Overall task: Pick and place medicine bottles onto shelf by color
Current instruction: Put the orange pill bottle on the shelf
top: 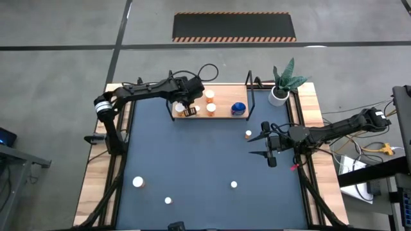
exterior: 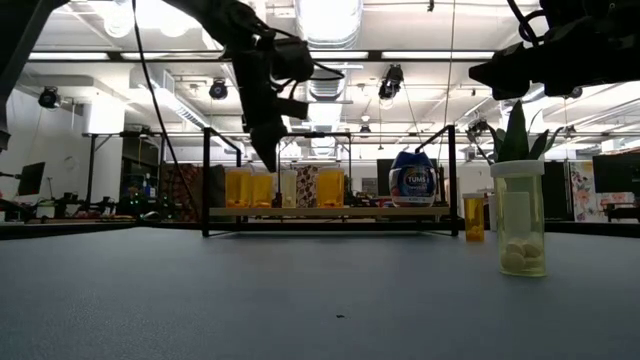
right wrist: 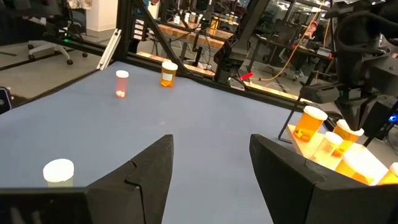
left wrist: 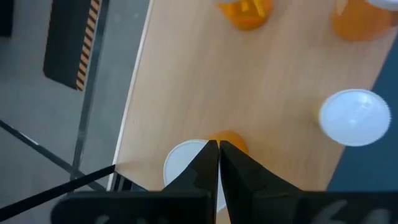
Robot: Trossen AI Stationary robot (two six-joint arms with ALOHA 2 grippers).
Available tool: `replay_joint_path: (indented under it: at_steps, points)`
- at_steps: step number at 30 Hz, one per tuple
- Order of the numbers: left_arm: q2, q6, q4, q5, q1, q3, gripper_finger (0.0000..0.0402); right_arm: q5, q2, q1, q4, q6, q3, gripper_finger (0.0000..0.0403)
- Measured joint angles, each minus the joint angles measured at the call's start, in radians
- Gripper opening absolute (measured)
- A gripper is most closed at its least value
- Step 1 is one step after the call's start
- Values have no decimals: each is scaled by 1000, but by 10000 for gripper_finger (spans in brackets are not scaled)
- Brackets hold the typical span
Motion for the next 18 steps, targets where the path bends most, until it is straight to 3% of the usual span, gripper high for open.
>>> replay_joint_path:
  at_steps: [18]
  points:
    - [0, -53, -50, -51, 12, 0, 0, 0, 0, 0, 0, 1, 0, 203]
